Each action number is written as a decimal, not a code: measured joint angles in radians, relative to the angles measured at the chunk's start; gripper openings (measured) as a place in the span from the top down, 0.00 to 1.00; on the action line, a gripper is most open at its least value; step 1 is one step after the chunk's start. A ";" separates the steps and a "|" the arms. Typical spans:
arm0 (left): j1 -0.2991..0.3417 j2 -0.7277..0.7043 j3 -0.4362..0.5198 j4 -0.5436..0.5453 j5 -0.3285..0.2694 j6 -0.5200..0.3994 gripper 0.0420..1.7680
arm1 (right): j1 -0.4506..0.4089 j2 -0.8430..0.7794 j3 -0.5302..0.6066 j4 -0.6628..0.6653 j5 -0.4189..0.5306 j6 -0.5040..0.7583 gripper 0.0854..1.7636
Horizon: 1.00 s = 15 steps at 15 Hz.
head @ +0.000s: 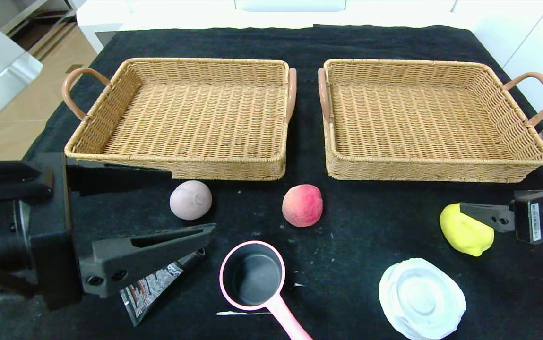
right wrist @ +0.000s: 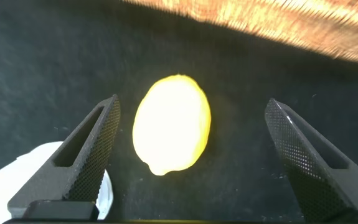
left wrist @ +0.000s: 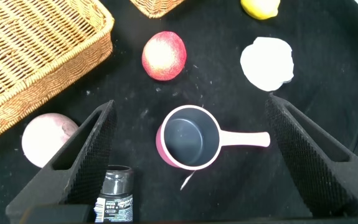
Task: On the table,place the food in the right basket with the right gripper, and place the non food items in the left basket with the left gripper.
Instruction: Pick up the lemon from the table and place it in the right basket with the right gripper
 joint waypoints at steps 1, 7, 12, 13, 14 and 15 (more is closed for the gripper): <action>0.000 0.000 0.001 0.000 0.000 0.000 0.03 | 0.000 0.012 0.003 -0.001 -0.001 0.001 0.04; -0.001 0.003 0.004 0.000 -0.001 0.001 0.03 | 0.001 0.104 0.010 -0.012 -0.025 0.057 0.04; 0.000 0.002 0.002 0.000 -0.001 -0.001 0.03 | 0.019 0.142 0.010 -0.033 -0.025 0.061 0.04; 0.001 0.002 0.002 0.000 -0.001 -0.001 0.03 | 0.021 0.146 0.010 -0.033 -0.026 0.062 0.04; 0.001 0.001 0.001 0.000 -0.001 -0.001 0.03 | 0.022 0.150 0.011 -0.033 -0.026 0.062 0.04; 0.001 0.000 0.001 0.000 -0.001 -0.001 0.03 | 0.022 0.153 0.012 -0.033 -0.029 0.062 0.04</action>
